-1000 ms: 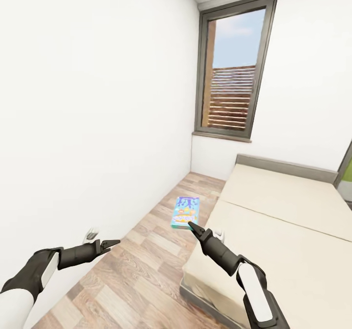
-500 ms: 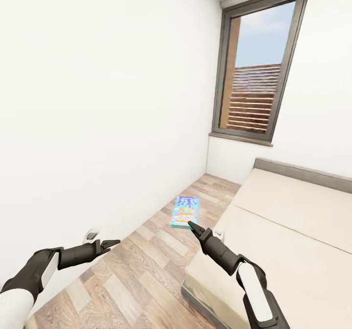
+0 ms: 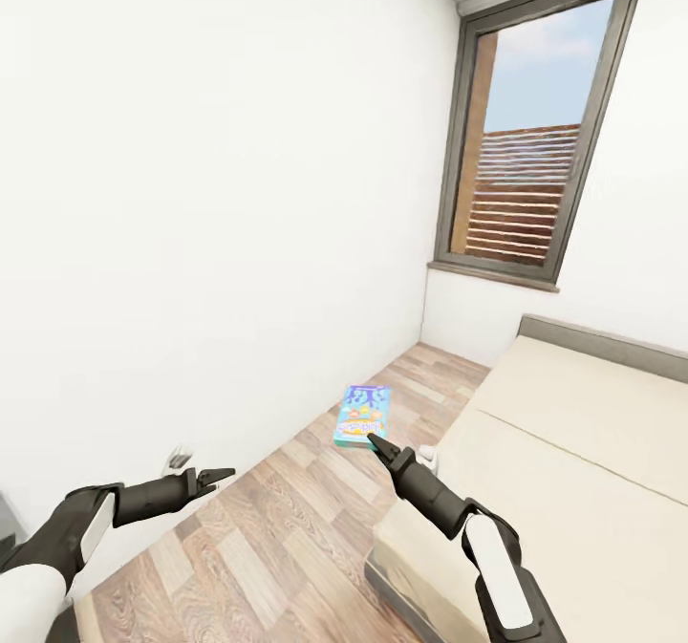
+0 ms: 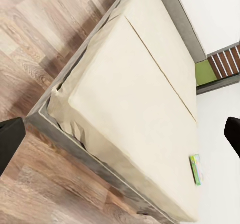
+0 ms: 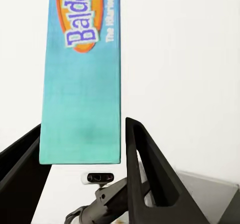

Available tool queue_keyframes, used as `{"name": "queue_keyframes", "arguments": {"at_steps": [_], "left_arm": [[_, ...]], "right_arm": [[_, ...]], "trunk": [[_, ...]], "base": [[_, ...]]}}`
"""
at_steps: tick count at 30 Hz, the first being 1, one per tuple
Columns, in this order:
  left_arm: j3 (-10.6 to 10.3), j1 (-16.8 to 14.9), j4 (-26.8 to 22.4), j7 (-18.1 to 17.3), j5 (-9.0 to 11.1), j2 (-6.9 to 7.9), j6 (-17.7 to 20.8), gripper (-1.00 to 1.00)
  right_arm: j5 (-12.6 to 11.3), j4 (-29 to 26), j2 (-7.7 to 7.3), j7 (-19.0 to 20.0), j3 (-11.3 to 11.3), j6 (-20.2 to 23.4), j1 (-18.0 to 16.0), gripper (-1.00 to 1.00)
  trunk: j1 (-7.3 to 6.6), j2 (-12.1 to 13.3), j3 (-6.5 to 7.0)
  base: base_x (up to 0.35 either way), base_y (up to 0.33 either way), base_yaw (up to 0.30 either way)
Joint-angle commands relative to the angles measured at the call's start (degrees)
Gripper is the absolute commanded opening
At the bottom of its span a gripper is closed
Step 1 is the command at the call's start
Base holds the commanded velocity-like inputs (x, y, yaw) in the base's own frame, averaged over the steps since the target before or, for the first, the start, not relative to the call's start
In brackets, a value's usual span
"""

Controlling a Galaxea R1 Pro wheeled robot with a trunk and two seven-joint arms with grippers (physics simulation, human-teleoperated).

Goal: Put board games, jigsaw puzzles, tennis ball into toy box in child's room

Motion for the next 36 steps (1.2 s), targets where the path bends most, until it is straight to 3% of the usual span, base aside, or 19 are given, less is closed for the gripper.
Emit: {"name": "queue_keyframes", "arguments": {"at_steps": [1,36], "left_arm": [[0.05,-0.06,0.04,-0.06,0.17,-0.03,0.42,1.0],[0.05,-0.07,0.04,-0.02,0.08,0.0,0.51,1.0]], "right_arm": [[-0.15,-0.02,0.07,0.11,-0.22,0.48,-0.05,-1.0],[-0.19,-0.52,0.07,0.11,0.25,0.38,-0.05,-1.0]], "trunk": [[-0.21,0.33,0.11],[-7.89,14.37,7.53]], "base": [[0.0,0.0,0.271],[0.0,0.0,0.275]]}}
